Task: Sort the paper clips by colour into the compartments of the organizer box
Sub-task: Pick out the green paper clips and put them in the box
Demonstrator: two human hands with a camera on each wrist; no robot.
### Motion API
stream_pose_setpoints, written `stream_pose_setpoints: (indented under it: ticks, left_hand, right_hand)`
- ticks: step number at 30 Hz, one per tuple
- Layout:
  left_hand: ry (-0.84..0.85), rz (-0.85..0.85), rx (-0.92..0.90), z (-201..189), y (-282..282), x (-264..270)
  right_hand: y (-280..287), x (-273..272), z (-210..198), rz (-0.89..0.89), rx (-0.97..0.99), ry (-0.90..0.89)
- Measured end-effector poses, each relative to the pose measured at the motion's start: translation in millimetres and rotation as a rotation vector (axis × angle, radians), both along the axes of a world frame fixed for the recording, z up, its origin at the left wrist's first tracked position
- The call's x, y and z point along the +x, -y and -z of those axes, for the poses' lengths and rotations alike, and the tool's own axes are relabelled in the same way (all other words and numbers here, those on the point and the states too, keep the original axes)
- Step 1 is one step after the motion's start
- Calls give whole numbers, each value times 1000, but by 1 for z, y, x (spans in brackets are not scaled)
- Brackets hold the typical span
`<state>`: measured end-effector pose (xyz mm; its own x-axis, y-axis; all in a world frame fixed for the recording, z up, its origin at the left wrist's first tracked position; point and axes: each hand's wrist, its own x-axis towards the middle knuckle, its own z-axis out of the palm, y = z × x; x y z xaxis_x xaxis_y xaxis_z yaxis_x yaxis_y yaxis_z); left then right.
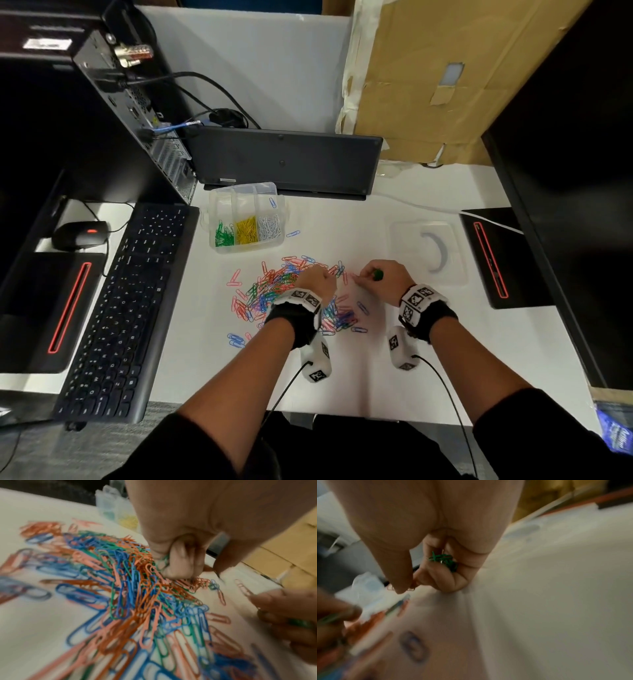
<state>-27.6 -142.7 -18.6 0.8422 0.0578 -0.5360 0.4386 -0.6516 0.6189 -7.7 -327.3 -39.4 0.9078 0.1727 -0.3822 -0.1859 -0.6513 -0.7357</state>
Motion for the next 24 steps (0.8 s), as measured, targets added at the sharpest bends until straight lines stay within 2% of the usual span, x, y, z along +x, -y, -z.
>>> stream_pose_setpoints:
  ticks: [3, 5, 7, 11, 15, 19, 21, 24]
  left_hand:
    - [-35, -233, -196, 4, -10, 0]
    - [-86, -299, -324, 7, -15, -2]
    - [-150, -319, -394, 10, -22, -2]
    - [-262, -315, -616, 8, -31, -6]
    - [-276, -391, -717, 3, -32, -8]
    - [-477, -506, -840, -6, -35, -6]
    - [-486, -575, -874, -6, -37, -5]
    - [-404, -659, -874, -2, -36, -1]
  right_hand:
    - [1, -4, 3, 192, 298, -113]
    - [-1, -8, 4, 316, 469, -194]
    - [-3, -10, 4, 361, 541, -252]
    - [-4, -10, 6, 355, 575, -340]
    - [-6, -8, 5, 337, 580, -396]
    - [-8, -8, 0, 400, 571, -431]
    - [-10, -8, -1, 448, 624, -491]
    - [-11, -8, -2, 483, 659, -497]
